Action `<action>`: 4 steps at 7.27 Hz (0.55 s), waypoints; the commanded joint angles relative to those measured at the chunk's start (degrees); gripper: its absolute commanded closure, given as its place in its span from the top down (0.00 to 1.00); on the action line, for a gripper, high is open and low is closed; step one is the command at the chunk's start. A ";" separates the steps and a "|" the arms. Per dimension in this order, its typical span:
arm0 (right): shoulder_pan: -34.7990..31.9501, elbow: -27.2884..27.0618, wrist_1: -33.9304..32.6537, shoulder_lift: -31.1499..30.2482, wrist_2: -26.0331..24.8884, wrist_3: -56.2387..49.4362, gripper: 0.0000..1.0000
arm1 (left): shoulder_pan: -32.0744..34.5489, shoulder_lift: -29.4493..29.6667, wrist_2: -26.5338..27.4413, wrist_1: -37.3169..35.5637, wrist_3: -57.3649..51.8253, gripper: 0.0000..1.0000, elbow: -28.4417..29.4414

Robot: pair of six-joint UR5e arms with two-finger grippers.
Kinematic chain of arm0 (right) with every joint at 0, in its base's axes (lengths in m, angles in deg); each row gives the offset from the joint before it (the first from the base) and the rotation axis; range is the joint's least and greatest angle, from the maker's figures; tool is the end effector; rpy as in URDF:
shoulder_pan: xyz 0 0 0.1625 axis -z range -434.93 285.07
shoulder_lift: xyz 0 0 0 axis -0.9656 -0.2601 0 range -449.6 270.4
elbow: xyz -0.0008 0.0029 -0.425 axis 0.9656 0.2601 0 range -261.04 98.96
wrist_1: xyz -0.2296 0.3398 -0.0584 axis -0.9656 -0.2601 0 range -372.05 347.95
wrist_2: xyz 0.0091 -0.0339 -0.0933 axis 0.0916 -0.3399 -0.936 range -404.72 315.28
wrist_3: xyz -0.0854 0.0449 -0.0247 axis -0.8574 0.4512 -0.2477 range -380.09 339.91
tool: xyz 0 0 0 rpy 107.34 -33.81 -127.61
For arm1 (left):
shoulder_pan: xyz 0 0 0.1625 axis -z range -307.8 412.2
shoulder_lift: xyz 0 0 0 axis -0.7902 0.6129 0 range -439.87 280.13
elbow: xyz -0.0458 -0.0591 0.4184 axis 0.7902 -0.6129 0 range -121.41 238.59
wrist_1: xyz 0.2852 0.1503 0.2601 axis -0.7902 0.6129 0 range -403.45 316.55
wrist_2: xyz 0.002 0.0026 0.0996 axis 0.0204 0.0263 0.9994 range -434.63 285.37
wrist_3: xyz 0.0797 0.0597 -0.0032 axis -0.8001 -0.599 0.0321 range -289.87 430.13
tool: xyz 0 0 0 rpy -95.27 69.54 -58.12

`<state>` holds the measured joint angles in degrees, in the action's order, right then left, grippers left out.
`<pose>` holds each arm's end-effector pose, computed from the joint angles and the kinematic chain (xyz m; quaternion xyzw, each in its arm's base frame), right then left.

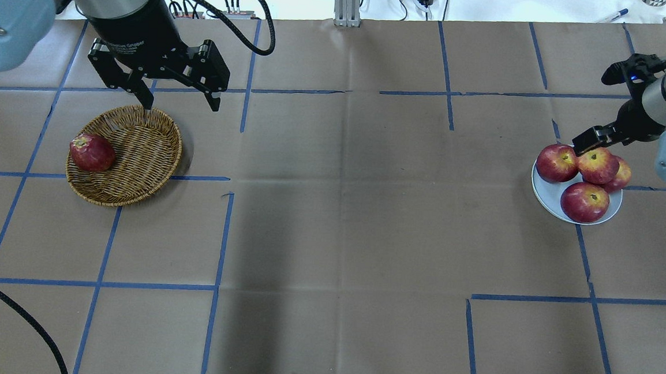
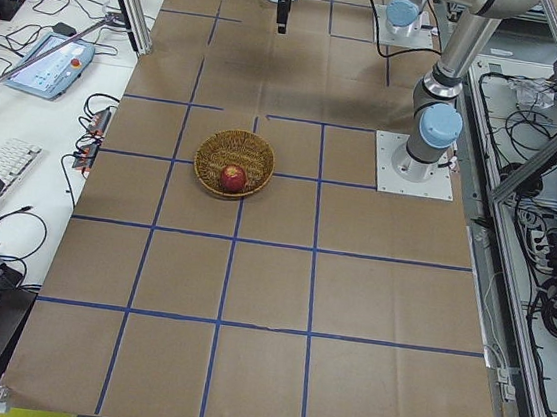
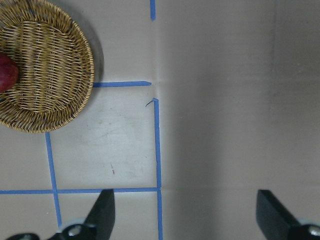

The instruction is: Transfer apple from basket to plate

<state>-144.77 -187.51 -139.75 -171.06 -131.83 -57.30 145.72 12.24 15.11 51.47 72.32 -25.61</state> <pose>-0.0553 -0.5524 0.3418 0.1500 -0.9822 0.1089 0.0310 -0.1644 -0.4954 0.5108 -0.0115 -0.9999 -0.0108 0.0018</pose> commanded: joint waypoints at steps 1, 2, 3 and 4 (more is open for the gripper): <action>-7.29 6.24 12.93 -4.48 -0.78 8.69 1.00 | 0.00 0.00 0.00 0.00 0.00 0.99 0.00; -10.10 9.06 20.14 -5.89 -1.57 15.52 1.00 | 0.00 0.00 -0.08 -0.09 0.00 0.99 0.00; -13.87 10.30 26.04 -7.47 -2.53 22.12 1.00 | 0.00 0.00 0.00 0.00 0.00 0.99 0.00; -17.13 10.40 31.06 -9.32 -2.63 27.58 1.00 | 0.00 0.00 -0.08 0.00 0.00 0.99 0.00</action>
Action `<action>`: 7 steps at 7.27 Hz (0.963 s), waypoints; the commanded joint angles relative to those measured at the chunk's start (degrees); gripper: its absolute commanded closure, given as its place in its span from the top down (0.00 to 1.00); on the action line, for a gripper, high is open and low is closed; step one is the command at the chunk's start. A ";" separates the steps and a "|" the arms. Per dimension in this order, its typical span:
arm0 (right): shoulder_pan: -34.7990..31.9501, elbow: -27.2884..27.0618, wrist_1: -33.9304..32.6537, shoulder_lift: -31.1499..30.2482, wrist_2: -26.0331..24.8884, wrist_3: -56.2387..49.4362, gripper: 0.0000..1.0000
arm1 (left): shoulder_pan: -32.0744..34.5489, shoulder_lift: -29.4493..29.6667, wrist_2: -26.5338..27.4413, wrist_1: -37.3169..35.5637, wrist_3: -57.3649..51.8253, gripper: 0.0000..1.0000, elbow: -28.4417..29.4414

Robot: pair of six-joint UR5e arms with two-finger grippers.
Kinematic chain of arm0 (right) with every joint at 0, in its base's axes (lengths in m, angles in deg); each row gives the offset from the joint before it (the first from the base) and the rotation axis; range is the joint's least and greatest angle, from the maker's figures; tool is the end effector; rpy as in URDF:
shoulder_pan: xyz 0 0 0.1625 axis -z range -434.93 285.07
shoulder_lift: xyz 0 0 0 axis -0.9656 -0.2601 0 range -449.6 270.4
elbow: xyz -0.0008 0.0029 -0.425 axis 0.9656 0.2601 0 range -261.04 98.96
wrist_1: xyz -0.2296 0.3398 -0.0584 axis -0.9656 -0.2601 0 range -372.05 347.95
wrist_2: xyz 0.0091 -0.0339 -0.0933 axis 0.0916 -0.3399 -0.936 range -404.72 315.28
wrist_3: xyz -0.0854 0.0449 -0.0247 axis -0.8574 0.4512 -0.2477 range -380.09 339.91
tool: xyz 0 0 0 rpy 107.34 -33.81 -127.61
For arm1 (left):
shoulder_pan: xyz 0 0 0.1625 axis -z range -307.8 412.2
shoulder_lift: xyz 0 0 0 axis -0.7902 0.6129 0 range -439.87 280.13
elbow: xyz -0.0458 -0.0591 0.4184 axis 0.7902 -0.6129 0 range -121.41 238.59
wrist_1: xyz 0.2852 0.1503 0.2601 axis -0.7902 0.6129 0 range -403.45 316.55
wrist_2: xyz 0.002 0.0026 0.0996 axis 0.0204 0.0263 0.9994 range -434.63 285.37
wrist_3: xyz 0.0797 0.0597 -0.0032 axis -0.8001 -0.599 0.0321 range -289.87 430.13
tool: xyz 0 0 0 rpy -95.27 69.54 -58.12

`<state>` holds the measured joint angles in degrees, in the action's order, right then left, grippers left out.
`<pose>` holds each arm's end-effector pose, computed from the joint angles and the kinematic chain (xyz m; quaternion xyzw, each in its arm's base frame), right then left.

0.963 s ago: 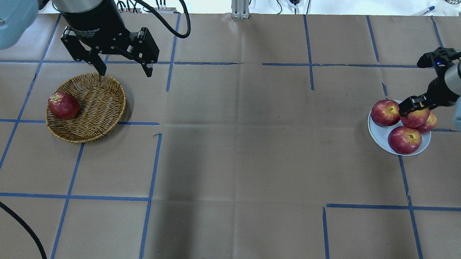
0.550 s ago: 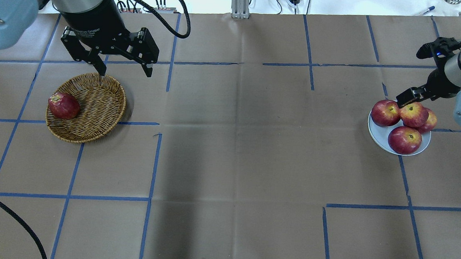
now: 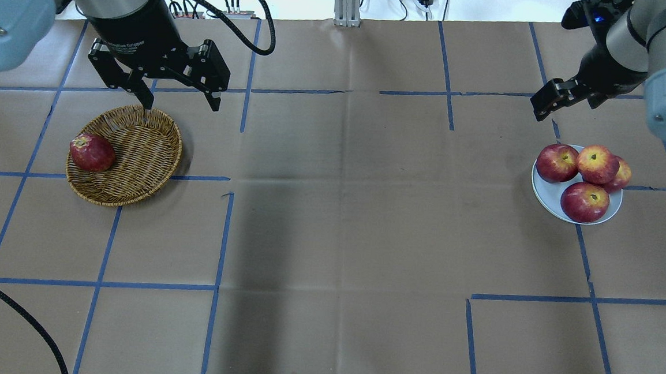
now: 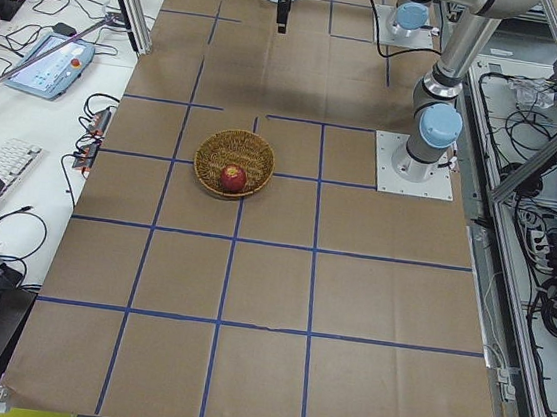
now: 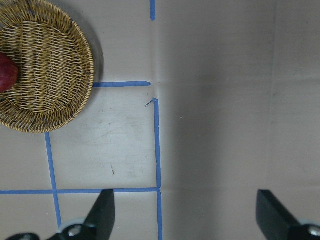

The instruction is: Transfer apple from basket to plate

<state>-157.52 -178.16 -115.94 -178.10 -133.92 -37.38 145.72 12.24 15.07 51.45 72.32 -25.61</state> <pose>0.0682 -0.5204 0.4385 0.0863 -0.9952 0.0464 0.0030 -0.1645 -0.4954 0.5108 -0.0115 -0.9999 -0.0106 0.0021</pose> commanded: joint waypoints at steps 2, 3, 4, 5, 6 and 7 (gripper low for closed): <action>-6.34 2.36 16.74 -5.27 -1.24 17.95 1.00 | 0.00 0.00 -0.05 0.02 0.00 0.99 0.00; -6.35 4.02 17.91 -4.93 -1.24 18.43 1.00 | 0.00 0.00 -0.05 0.02 0.00 0.99 0.00; -6.43 4.48 19.23 -4.84 -1.15 20.61 1.00 | 0.00 -0.09 -0.05 0.02 0.00 0.99 0.00; -6.44 4.57 19.42 -4.84 -1.15 20.98 1.00 | 0.00 0.00 -0.05 0.02 0.00 0.99 0.00; -6.44 4.57 19.25 -4.84 -1.15 20.99 1.00 | 0.00 -0.09 -0.05 0.02 0.00 0.99 0.00; -6.44 4.92 18.81 -4.14 -1.15 20.90 1.00 | 0.00 0.00 0.04 0.02 0.00 0.99 0.00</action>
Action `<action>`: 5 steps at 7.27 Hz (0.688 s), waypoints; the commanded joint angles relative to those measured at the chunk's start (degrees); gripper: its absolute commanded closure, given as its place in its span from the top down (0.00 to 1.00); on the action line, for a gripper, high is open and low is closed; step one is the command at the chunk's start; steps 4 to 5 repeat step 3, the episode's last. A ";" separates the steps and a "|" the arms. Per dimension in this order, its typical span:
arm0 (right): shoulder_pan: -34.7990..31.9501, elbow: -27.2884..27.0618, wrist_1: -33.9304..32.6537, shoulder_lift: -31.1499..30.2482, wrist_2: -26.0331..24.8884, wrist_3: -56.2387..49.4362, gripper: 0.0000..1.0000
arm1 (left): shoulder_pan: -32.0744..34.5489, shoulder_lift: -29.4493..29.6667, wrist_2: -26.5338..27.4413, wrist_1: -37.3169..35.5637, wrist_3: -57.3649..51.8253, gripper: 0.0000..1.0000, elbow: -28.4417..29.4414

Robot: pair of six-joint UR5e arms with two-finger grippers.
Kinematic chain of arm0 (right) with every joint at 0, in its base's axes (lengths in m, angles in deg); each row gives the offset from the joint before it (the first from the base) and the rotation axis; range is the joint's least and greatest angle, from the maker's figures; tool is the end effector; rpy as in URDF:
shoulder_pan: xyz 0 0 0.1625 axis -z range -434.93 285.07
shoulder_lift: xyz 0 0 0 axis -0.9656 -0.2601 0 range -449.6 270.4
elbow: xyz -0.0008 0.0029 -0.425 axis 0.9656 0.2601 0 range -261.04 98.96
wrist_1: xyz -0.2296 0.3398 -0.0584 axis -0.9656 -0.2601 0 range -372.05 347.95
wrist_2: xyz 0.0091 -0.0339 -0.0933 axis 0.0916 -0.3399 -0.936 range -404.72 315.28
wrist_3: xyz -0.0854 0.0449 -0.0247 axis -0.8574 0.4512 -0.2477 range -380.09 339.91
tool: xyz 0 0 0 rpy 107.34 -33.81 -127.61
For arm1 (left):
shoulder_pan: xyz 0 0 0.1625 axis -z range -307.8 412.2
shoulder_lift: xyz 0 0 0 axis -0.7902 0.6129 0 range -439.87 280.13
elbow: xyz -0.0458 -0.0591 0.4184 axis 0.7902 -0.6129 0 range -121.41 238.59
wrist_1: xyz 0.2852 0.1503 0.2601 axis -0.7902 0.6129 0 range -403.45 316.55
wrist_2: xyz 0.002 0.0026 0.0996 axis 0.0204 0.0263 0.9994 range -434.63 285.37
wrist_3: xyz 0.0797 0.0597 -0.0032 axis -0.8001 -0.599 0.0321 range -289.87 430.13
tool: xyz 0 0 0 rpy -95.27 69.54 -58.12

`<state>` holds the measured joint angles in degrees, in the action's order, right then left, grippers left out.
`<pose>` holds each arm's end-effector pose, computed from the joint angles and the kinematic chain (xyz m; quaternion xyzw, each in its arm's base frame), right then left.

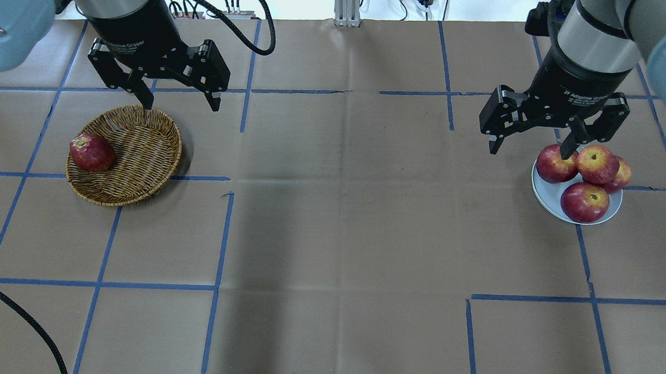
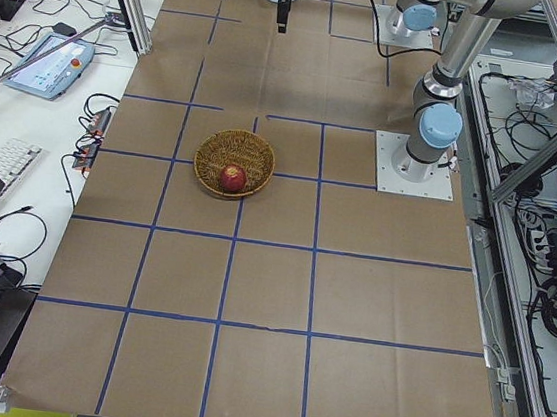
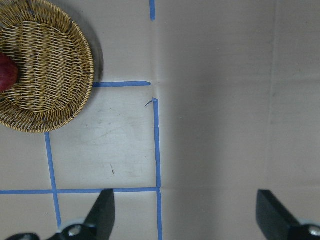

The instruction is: Transfer apple from basket to plate

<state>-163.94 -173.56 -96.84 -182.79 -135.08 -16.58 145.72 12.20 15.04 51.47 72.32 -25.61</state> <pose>0.1248 -0.4622 0.4842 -0.0391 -0.9984 -0.0396 0.0040 -0.1645 -0.4951 0.5111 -0.0115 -0.9999 -0.0105 0.0024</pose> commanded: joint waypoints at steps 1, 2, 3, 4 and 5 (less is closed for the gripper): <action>-0.02 1.37 0.06 1.52 0.00 0.09 1.00 | 0.00 0.04 -0.01 0.00 0.00 0.99 0.00; -0.02 1.55 0.06 1.70 0.00 0.09 1.00 | 0.00 -0.04 0.07 0.00 0.00 0.99 0.00; -0.02 1.47 0.06 1.70 0.00 0.01 1.00 | 0.00 -0.05 0.07 0.00 0.00 0.99 0.00; -0.02 1.47 0.06 1.70 0.00 0.01 1.00 | 0.00 -0.05 0.07 0.00 0.00 0.99 0.00; -0.02 1.47 0.06 1.70 0.00 0.01 1.00 | 0.00 -0.05 0.07 0.00 0.00 0.99 0.00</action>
